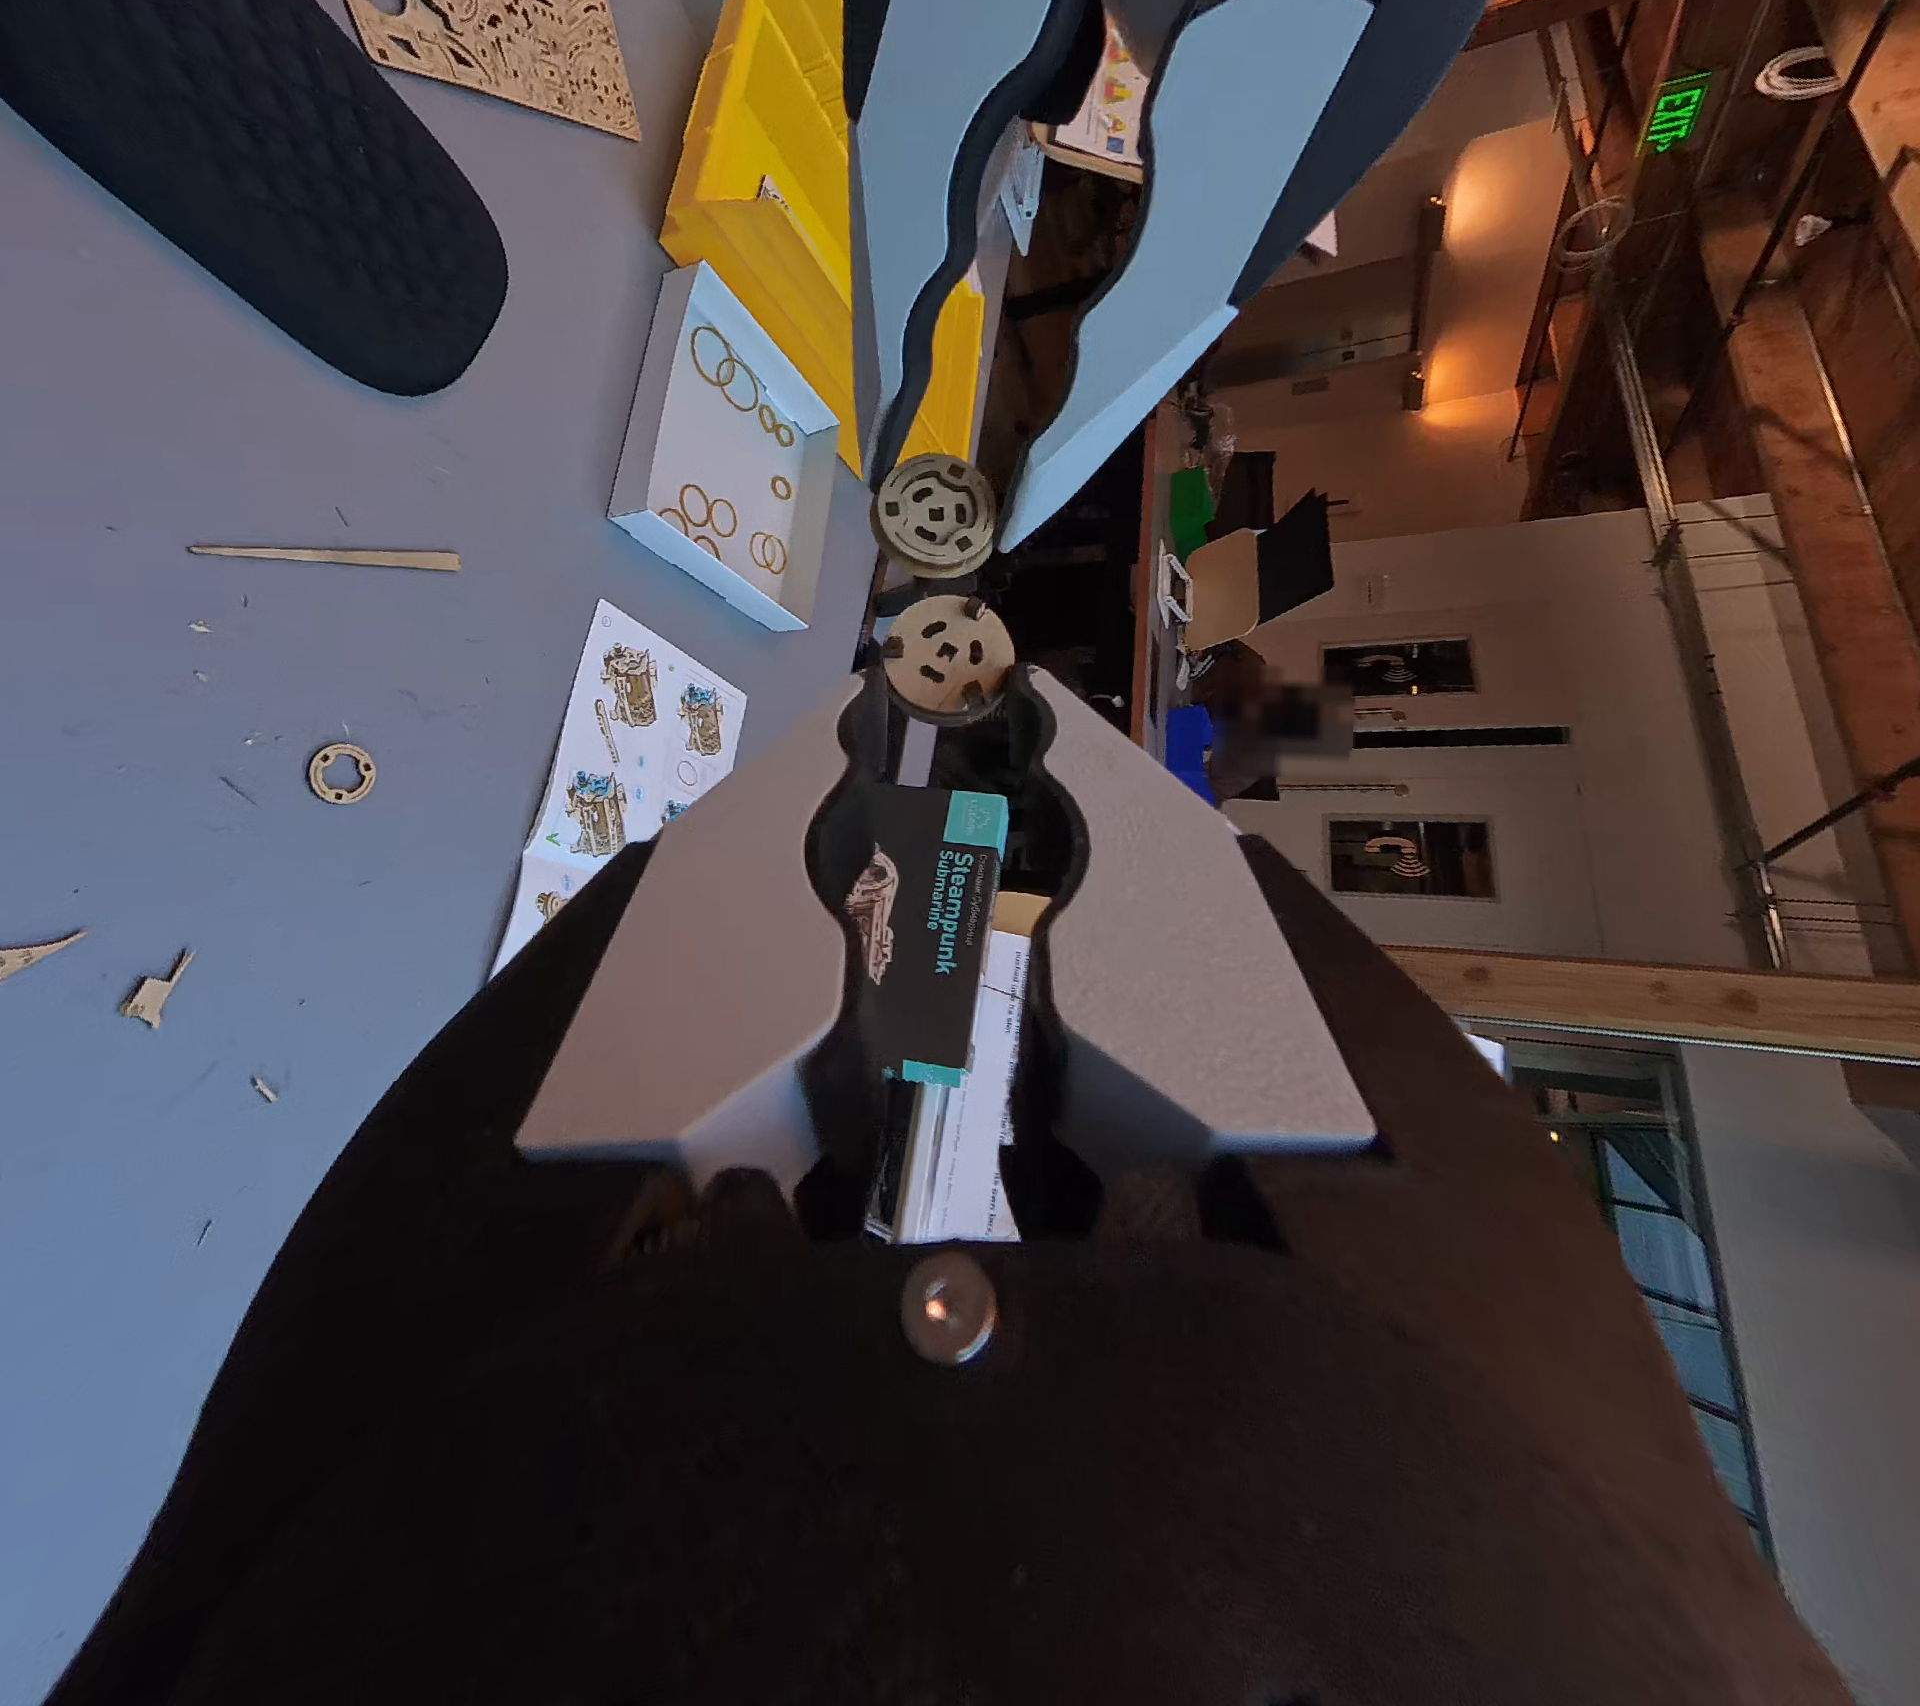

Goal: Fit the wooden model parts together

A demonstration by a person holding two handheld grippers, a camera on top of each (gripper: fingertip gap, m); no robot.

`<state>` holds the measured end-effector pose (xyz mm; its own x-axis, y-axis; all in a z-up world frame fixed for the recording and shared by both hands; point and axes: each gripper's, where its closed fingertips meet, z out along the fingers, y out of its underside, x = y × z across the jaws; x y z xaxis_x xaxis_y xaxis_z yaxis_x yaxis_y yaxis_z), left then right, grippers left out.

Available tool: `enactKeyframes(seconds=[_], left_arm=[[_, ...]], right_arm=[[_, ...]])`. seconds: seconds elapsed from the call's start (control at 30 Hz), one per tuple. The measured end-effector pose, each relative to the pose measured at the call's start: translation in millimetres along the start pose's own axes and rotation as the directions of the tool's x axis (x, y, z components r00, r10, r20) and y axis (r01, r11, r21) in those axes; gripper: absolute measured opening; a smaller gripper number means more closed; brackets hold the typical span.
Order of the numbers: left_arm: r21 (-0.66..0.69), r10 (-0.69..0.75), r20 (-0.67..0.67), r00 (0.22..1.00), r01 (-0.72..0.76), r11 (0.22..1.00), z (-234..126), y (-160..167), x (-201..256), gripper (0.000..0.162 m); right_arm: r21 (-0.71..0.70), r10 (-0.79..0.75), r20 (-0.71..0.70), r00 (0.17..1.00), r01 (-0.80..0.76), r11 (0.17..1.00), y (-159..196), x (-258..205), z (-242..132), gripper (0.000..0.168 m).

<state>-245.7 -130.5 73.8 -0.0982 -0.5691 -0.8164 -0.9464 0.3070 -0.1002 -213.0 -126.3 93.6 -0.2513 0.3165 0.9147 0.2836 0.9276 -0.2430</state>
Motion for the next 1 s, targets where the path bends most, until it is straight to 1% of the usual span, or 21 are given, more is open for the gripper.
enactKeyframes(seconds=[0.17, 0.33, 0.43, 0.57, 0.7, 0.77, 0.83, 0.93, 1.0], left_arm=[[0.047, -0.114, -0.122, 0.986, 0.121, 0.992, 42, 33, 28, 0.026], [0.080, -0.249, -0.289, 0.924, 0.282, 0.956, 105, 66, 84, 0.026], [0.082, -0.318, -0.403, 0.858, 0.380, 0.921, 143, 82, 125, 0.026], [0.071, -0.352, -0.563, 0.747, 0.469, 0.880, 181, 92, 177, 0.025], [0.040, -0.342, -0.687, 0.641, 0.503, 0.863, 194, 91, 213, 0.025], [0.032, -0.338, -0.706, 0.623, 0.505, 0.863, 198, 91, 222, 0.026], [0.048, -0.336, -0.716, 0.612, 0.523, 0.851, 196, 89, 222, 0.025], [0.042, -0.346, -0.691, 0.635, 0.513, 0.858, 195, 97, 221, 0.025], [0.045, -0.357, -0.693, 0.626, 0.532, 0.846, 195, 99, 222, 0.026]], right_arm=[[0.012, 0.068, 0.049, 0.996, -0.069, 0.998, 30, -18, 31, 0.022], [0.016, 0.197, 0.158, 0.968, -0.202, 0.979, 71, -68, 72, 0.022], [0.001, 0.300, 0.248, 0.921, -0.310, 0.951, 96, -110, 103, 0.023], [-0.047, 0.428, 0.387, 0.817, -0.447, 0.893, 120, -174, 141, 0.023], [-0.099, 0.507, 0.503, 0.700, -0.536, 0.838, 126, -221, 163, 0.022], [-0.140, 0.520, 0.553, 0.650, -0.543, 0.828, 127, -235, 165, 0.022], [-0.150, 0.524, 0.573, 0.630, -0.548, 0.823, 126, -238, 165, 0.022], [-0.158, 0.538, 0.599, 0.593, -0.571, 0.806, 126, -242, 165, 0.022], [-0.172, 0.553, 0.600, 0.578, -0.582, 0.795, 129, -243, 168, 0.022]])
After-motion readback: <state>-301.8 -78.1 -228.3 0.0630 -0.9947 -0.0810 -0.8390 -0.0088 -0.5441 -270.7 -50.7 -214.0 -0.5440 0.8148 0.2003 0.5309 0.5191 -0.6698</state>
